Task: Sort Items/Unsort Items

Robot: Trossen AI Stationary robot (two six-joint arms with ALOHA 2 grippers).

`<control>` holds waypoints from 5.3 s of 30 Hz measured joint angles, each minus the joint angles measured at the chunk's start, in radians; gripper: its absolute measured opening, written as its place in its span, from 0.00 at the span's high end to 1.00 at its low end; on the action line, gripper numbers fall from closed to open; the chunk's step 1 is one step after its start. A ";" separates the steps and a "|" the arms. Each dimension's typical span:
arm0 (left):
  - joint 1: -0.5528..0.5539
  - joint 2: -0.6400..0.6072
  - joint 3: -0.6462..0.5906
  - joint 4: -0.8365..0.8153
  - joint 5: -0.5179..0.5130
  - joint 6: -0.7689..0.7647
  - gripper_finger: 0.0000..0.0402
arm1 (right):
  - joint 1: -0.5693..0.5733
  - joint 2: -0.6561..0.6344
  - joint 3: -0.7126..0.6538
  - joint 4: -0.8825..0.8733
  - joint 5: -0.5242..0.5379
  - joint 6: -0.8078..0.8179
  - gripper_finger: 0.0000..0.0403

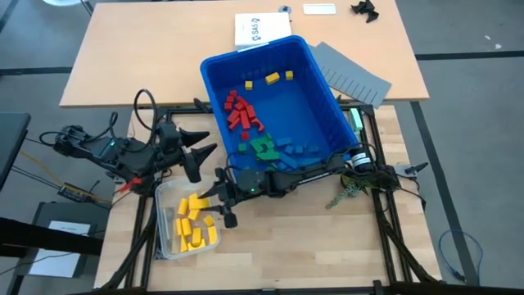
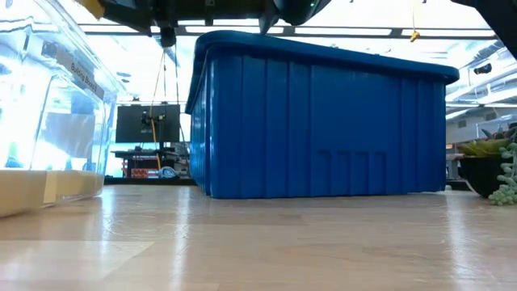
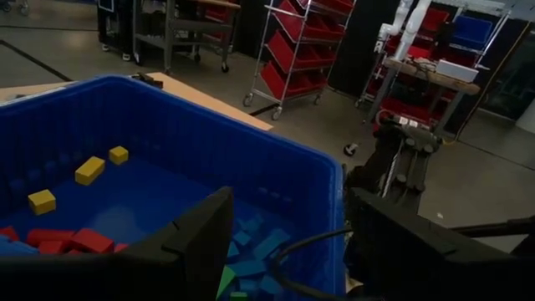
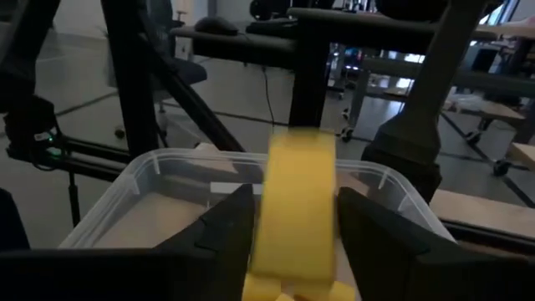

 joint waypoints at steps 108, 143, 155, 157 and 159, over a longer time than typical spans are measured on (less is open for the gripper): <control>0.570 0.332 0.000 0.134 0.200 0.342 0.38 | -0.496 -0.815 -0.497 -0.707 0.144 0.018 0.27; 0.527 0.487 0.001 0.052 0.278 0.175 0.38 | -0.963 0.117 0.143 -0.467 0.194 0.040 0.27; 0.527 0.487 0.001 0.051 0.279 0.175 0.38 | -1.000 0.285 0.352 -0.604 0.175 0.031 0.28; 0.526 0.487 0.001 0.051 0.280 0.172 0.38 | -1.003 0.282 0.353 -0.633 0.175 0.025 0.28; 0.524 0.487 0.001 0.051 0.280 0.171 0.38 | -1.003 0.275 0.354 -0.687 0.175 0.001 0.28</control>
